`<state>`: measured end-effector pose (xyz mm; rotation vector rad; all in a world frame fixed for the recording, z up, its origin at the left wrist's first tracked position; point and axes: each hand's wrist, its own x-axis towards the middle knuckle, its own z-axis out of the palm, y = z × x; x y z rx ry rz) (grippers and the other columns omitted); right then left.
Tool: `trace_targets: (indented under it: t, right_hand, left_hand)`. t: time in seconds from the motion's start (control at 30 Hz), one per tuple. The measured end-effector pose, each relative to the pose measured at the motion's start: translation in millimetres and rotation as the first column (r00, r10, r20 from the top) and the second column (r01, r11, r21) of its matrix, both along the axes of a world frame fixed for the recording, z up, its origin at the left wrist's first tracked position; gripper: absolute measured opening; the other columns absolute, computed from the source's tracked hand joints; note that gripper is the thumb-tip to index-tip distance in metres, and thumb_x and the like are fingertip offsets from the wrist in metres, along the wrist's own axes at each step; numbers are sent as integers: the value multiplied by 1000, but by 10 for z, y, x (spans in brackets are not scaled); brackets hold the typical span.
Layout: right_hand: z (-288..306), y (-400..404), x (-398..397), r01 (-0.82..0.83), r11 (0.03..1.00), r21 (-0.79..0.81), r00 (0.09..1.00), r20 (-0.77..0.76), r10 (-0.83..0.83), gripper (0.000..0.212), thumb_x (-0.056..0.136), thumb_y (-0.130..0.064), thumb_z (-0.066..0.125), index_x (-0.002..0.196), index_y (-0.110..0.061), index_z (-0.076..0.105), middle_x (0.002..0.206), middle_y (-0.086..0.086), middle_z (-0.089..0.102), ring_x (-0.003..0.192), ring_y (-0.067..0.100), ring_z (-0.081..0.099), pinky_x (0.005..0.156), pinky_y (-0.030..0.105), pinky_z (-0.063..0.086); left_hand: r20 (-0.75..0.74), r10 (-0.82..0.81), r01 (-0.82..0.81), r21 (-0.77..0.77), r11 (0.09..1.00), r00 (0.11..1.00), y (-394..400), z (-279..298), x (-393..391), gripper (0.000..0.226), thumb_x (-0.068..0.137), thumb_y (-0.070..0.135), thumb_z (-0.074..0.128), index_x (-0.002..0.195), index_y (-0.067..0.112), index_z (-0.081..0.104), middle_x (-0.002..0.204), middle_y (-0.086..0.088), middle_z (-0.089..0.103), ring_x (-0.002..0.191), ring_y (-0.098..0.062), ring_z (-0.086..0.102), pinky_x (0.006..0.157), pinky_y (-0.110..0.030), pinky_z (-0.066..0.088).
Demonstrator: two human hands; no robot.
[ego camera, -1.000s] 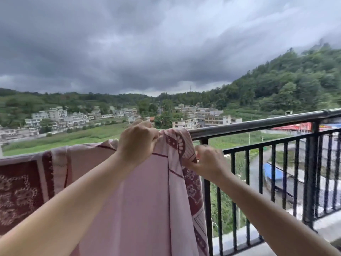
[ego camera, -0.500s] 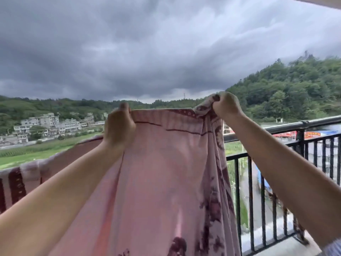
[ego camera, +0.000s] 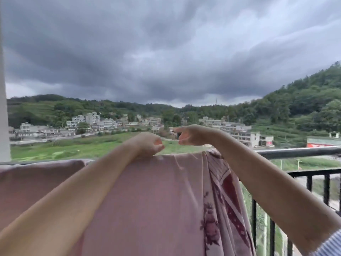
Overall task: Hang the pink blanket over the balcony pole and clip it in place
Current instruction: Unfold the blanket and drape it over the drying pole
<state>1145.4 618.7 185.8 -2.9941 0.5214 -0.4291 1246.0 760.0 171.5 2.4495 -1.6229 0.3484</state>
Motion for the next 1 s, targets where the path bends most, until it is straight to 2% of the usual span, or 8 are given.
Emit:
trace_targets:
  t: [0.17,0.3,0.33,0.43,0.57,0.7,0.77,1.0]
  right_hand:
    - [-390,-33,-647,-49,999,-24,937,346,54,27,88,-15,54,110,-1,63,114,14,67,104,23,62,86,15,43]
    - [-1068,-66,-1097,274,959,-64,599,792,-118,63,74,-58,46,101,-5,65,101,10,70,96,25,63,86,35,46]
    - [-1249,-38,-1145,326,945,3,586,784,-204,78,66,-71,40,102,-5,64,101,8,70,96,25,62,85,34,41]
    - [-1614,-5,-1142,297,895,333,772,468,-431,101,45,-94,20,95,-19,66,89,-5,68,86,17,62,87,36,42]
    - [-1739,50,-1088,144,793,592,814,384,-435,27,76,-50,61,72,-24,68,84,7,75,82,29,69,95,47,43]
    - [-1622,46,-1351,227,877,423,798,435,-417,32,84,-29,59,67,-3,67,74,16,72,51,17,50,66,26,42]
    - [-1437,48,-1577,225,920,322,798,481,-364,35,85,-23,60,65,5,66,63,16,69,45,9,37,52,23,36]
    - [-410,-331,-1900,368,928,61,750,570,-335,31,83,-8,56,51,-8,55,48,4,47,46,16,42,46,22,28]
  left_hand:
    - [81,-33,47,-181,982,996,22,-358,-350,36,94,32,38,96,6,63,103,-14,68,96,-28,59,77,-33,44]
    - [200,-45,111,-333,937,979,105,-639,-546,42,87,38,52,119,12,55,115,-5,63,109,-25,57,93,-35,43]
    - [218,-57,136,-368,920,974,98,-694,-576,43,84,32,57,121,10,54,119,-7,62,112,-27,55,97,-37,42]
    - [253,-25,146,-473,869,967,54,-734,-722,40,80,20,65,117,5,59,121,-15,61,113,-34,54,97,-44,42]
    - [308,47,87,-407,909,950,-1,-695,-843,31,85,13,56,115,8,60,117,-13,61,112,-33,53,94,-43,43]
    - [350,81,93,-453,887,933,20,-647,-872,17,82,0,55,93,1,69,92,-20,66,89,-38,62,75,-45,51]
    - [359,95,75,-433,898,928,17,-615,-926,22,89,6,48,100,2,66,99,-19,65,95,-37,59,78,-43,49]
    - [325,112,71,-501,863,939,-119,-448,-943,20,88,1,43,97,-3,60,96,-24,65,89,-40,63,73,-45,52]
